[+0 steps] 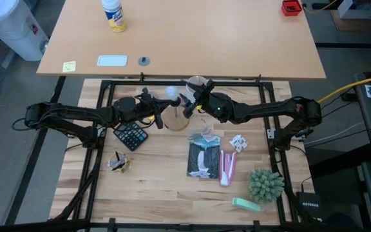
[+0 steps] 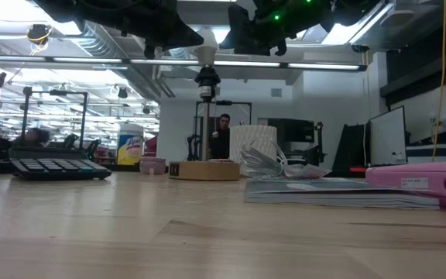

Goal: Screw lightbulb
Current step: Remove the lightbulb from the lamp

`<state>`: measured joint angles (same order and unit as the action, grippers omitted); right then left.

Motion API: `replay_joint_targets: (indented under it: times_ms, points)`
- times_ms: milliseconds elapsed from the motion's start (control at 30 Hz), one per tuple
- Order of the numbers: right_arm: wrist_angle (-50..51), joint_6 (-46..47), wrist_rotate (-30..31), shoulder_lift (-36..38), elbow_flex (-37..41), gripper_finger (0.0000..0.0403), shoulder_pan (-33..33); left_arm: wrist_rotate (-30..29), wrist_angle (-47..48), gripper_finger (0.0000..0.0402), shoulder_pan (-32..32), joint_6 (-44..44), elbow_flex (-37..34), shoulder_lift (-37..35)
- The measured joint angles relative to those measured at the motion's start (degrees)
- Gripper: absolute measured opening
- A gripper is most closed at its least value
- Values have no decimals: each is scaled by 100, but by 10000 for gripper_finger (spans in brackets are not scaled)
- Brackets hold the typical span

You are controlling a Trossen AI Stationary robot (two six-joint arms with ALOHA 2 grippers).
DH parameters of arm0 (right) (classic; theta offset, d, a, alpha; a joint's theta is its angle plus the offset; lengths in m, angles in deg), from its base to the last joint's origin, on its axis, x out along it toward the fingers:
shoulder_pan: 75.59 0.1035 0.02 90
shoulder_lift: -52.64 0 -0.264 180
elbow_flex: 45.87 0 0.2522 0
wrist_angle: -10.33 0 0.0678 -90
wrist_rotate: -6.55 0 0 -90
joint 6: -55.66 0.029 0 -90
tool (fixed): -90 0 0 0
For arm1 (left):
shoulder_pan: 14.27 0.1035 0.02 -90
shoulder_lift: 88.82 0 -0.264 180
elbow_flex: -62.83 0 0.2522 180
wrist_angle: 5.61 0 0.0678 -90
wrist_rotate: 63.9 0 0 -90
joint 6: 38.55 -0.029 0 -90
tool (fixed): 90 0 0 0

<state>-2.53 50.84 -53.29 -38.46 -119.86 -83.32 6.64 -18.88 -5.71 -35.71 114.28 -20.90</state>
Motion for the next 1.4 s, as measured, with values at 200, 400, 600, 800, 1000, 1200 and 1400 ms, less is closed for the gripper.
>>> replay_joint_targets:
  times_ms: [200,400,600,800,1000,1200,1400]
  points:
    - [9,0,46,-2,0,255,-2,0,-4,1,15,-134,0,0]
    - [-10,0,89,-3,0,255,-7,5,-7,1,50,-134,0,0]
    - [-14,0,120,-1,0,255,-9,17,-7,1,48,-134,0,0]
    - [-19,0,124,-1,0,255,-11,17,-9,1,48,-134,0,0]
    - [56,0,126,1,0,255,-13,17,-9,1,48,-134,0,0]
    - [326,0,128,4,0,255,-13,17,-11,1,48,-134,0,-2]
    - [383,2,129,6,0,255,-17,17,-11,1,48,-134,0,-3]
